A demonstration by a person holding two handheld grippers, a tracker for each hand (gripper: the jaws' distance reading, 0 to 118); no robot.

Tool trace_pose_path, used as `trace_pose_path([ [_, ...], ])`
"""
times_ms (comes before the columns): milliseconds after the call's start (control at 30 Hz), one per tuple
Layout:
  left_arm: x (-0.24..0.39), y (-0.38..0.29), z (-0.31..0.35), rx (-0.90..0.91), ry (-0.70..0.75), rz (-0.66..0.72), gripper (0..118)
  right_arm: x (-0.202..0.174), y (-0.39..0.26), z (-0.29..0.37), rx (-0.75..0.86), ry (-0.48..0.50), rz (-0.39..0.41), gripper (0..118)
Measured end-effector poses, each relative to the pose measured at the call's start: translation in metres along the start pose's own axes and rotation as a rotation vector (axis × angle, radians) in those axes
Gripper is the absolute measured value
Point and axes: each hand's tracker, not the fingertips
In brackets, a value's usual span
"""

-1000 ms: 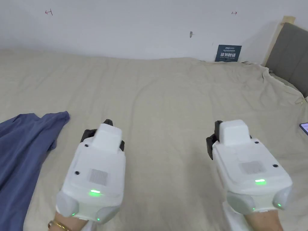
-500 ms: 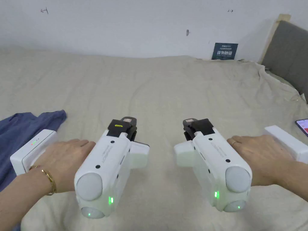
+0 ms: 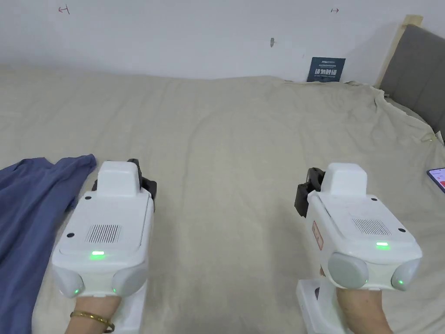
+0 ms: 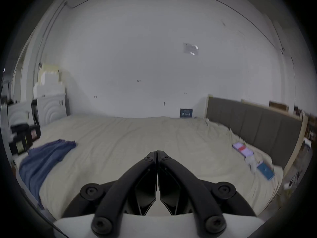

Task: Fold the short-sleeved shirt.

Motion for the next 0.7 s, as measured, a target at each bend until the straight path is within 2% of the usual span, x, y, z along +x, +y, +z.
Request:
trace_pose_path([
  [200,0.005,-0.010,0.007,-0.022,-0.016,0.003,0,0.003,-0.012,0.003,0.005,-0.017,0.043,0],
  [700,0.001,-0.007,0.011,-0.015,-0.017,0.024,0,0.004,-0.013,0.010,0.009,-0.021,0.043,0],
])
